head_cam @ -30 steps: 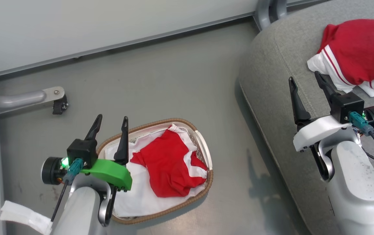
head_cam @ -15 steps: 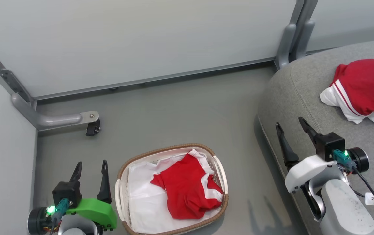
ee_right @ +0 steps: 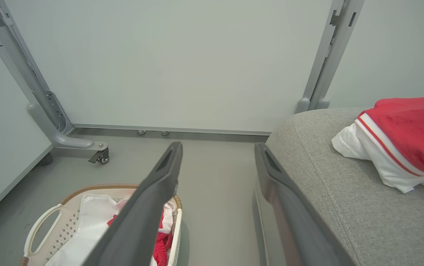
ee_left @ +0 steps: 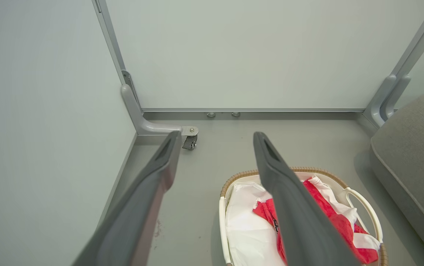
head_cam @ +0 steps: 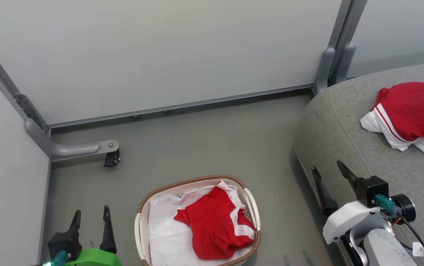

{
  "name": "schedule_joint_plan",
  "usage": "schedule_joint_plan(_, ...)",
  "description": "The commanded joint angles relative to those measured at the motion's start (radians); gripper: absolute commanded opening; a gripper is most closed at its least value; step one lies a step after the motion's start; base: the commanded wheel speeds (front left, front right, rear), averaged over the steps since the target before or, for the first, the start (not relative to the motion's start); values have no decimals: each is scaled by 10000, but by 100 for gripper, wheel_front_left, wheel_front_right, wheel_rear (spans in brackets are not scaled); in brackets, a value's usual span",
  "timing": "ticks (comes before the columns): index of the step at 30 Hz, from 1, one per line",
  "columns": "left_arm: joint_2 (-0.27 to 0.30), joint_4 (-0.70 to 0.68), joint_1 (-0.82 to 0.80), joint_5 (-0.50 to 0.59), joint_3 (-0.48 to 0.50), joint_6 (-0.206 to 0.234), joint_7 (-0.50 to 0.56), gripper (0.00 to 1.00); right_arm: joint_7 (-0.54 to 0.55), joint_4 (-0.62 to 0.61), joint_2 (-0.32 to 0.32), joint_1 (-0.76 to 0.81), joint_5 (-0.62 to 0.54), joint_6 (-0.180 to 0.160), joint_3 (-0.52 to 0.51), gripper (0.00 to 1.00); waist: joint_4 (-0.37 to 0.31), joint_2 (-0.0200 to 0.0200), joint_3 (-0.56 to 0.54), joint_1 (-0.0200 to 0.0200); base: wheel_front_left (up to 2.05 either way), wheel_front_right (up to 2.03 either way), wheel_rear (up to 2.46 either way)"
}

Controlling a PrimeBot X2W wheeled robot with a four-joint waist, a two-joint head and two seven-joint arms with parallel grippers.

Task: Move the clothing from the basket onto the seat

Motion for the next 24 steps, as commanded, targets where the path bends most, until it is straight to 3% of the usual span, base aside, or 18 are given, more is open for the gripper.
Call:
schedule_joint_plan(1, 0, -72, 125, -11, 5, 69, -10, 100, -18, -28, -1, 168, 89, -14, 9, 100, -17, 0, -6, 1, 0, 0, 0)
schedule_joint_plan(13, 0, -104, 123, -322, -280, -20, -8, 100, -18, -130, 98, -74, -61, -14, 172, 100, -135, 0, 175, 1, 0, 0, 0)
schedule_joint_plan(24, 5, 158, -1199, -471, -964, -282, -8, 100, -17, -710, 203, -1274, -90, -14, 347, 100, -608, 0, 1883, 1, 0, 0, 0)
